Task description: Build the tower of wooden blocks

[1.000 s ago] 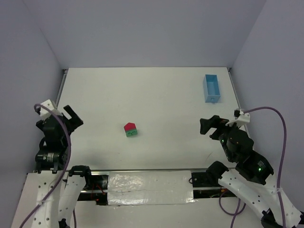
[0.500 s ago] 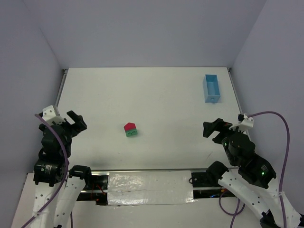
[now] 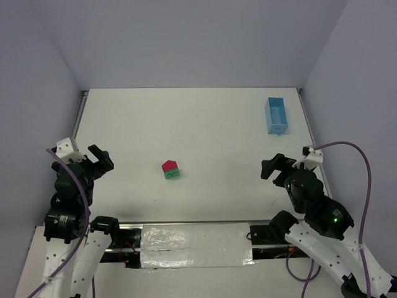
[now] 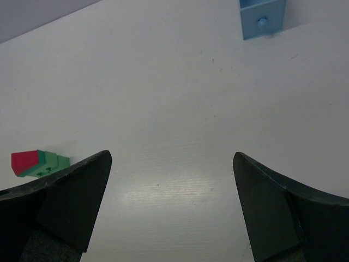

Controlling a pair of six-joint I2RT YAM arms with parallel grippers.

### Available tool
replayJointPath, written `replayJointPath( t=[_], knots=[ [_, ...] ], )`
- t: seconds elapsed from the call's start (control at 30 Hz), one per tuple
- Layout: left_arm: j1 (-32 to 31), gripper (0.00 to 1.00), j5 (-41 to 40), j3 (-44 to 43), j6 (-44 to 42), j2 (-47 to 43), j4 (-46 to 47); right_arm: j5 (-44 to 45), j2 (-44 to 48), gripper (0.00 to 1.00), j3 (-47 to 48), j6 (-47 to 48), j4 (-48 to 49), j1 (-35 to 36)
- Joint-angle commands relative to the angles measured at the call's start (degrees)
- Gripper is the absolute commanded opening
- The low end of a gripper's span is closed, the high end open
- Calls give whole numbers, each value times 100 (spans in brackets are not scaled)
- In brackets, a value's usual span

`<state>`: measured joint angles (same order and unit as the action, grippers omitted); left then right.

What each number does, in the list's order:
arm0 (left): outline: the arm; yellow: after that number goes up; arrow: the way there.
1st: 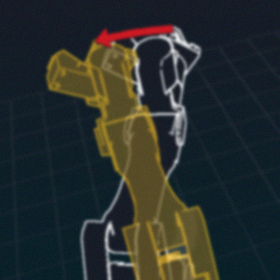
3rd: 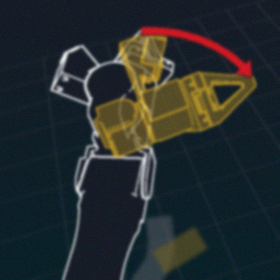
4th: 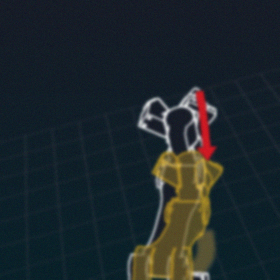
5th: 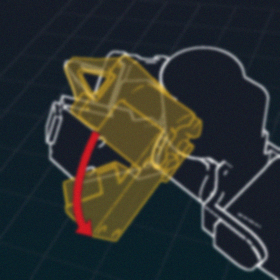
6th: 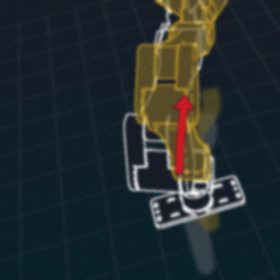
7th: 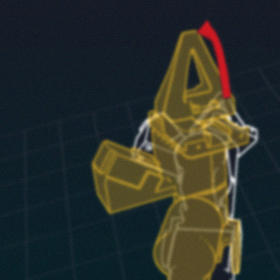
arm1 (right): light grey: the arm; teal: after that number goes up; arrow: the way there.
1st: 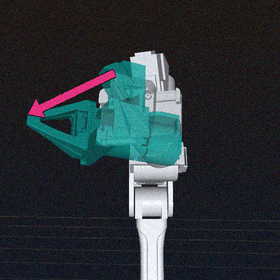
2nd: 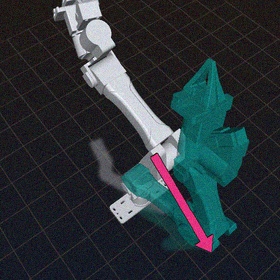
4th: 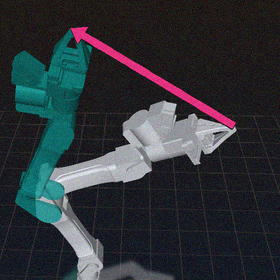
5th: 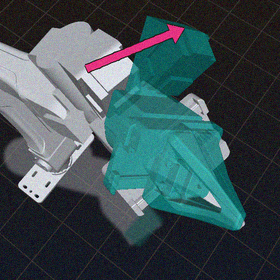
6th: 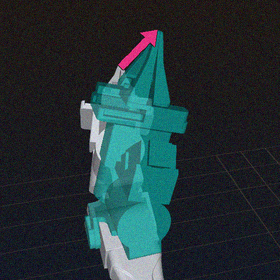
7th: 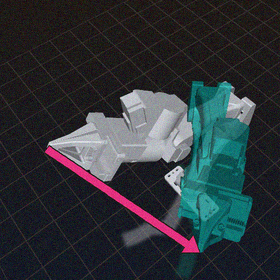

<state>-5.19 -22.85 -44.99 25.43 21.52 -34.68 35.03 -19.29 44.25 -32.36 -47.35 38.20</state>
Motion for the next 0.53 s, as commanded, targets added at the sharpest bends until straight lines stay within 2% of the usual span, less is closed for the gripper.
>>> replayJointPath(
  t=[0.0, 0.5],
  knots=[
    [-35, 100, 88, -1, -82, 2, 260, 48, 92, 100, -30, -51, 147, -14],
    [-61, 99, 141, 26, -100, -122, 295, 66, 74, 100, -30, -60, 121, -23]
  ],
)
